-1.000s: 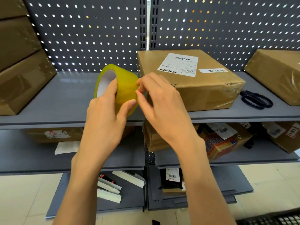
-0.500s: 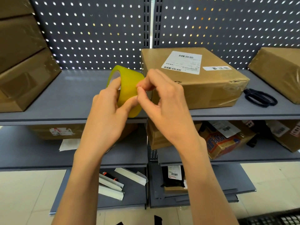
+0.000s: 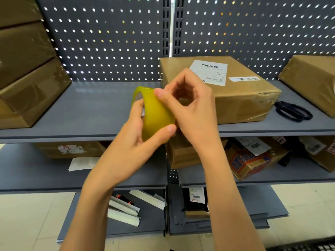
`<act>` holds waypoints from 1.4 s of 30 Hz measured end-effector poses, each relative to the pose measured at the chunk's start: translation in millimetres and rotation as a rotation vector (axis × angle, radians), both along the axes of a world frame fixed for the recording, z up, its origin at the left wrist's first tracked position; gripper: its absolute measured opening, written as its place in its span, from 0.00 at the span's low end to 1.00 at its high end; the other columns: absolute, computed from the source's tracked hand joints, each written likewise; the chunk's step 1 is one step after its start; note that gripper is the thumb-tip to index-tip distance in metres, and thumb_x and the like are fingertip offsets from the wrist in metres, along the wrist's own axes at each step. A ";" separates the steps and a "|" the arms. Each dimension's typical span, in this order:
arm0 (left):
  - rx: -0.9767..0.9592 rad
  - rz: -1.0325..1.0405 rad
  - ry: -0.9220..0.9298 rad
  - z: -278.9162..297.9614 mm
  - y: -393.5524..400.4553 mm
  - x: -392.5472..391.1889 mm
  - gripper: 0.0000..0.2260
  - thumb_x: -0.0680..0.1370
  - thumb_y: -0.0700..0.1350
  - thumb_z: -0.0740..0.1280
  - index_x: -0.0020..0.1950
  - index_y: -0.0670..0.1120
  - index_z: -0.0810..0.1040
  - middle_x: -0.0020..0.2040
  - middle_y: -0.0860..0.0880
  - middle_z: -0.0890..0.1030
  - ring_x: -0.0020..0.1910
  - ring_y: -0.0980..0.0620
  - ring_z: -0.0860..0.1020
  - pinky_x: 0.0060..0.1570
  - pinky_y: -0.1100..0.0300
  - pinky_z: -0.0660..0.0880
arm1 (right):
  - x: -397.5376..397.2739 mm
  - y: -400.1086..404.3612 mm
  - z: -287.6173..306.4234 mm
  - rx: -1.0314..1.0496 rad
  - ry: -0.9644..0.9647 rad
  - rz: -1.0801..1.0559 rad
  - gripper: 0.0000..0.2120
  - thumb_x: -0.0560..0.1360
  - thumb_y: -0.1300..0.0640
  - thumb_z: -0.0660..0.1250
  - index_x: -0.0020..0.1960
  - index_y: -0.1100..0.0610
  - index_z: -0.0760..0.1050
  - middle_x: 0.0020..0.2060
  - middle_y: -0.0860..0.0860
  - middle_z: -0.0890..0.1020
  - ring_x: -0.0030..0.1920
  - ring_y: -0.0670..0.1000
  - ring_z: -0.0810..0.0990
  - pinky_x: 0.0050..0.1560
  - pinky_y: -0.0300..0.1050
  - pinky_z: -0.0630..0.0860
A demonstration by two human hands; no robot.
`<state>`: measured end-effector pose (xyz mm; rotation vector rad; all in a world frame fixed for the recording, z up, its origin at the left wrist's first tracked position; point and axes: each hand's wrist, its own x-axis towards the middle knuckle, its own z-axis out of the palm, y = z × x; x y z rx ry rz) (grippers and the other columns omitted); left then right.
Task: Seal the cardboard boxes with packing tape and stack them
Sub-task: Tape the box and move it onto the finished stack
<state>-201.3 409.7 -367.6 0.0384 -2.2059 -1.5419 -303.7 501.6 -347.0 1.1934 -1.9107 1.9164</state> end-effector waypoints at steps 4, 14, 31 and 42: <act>-0.026 0.156 0.017 0.2 8.9 -4.1 0.06 0.79 0.45 0.62 0.54 0.51 0.68 0.38 0.68 0.79 0.36 0.67 0.78 0.36 0.75 0.70 | 1.8 -10.3 -10.8 0.103 0.511 -0.308 0.07 0.73 0.63 0.70 0.39 0.63 0.73 0.33 0.55 0.76 0.36 0.56 0.74 0.37 0.47 0.70; 0.288 0.213 -0.038 3.7 1.1 -6.4 0.09 0.77 0.49 0.67 0.43 0.46 0.73 0.31 0.51 0.78 0.30 0.53 0.77 0.33 0.58 0.74 | 9.0 -22.2 -8.6 -0.079 0.550 -0.391 0.09 0.74 0.64 0.70 0.37 0.66 0.75 0.33 0.57 0.77 0.32 0.55 0.74 0.35 0.50 0.74; 0.565 -0.069 -0.187 -8.1 35.8 -2.0 0.11 0.75 0.50 0.62 0.45 0.42 0.72 0.28 0.44 0.79 0.24 0.48 0.77 0.29 0.58 0.76 | 1.8 9.7 -9.0 -0.147 0.398 -0.417 0.10 0.74 0.60 0.71 0.38 0.64 0.75 0.35 0.52 0.80 0.40 0.56 0.80 0.43 0.58 0.76; 0.581 0.126 -0.155 -5.2 93.6 -32.6 0.11 0.77 0.50 0.62 0.51 0.43 0.73 0.32 0.43 0.81 0.28 0.49 0.80 0.30 0.58 0.78 | -68.5 47.7 2.9 -0.017 0.102 0.073 0.08 0.76 0.61 0.68 0.44 0.56 0.69 0.37 0.48 0.74 0.40 0.46 0.75 0.44 0.41 0.73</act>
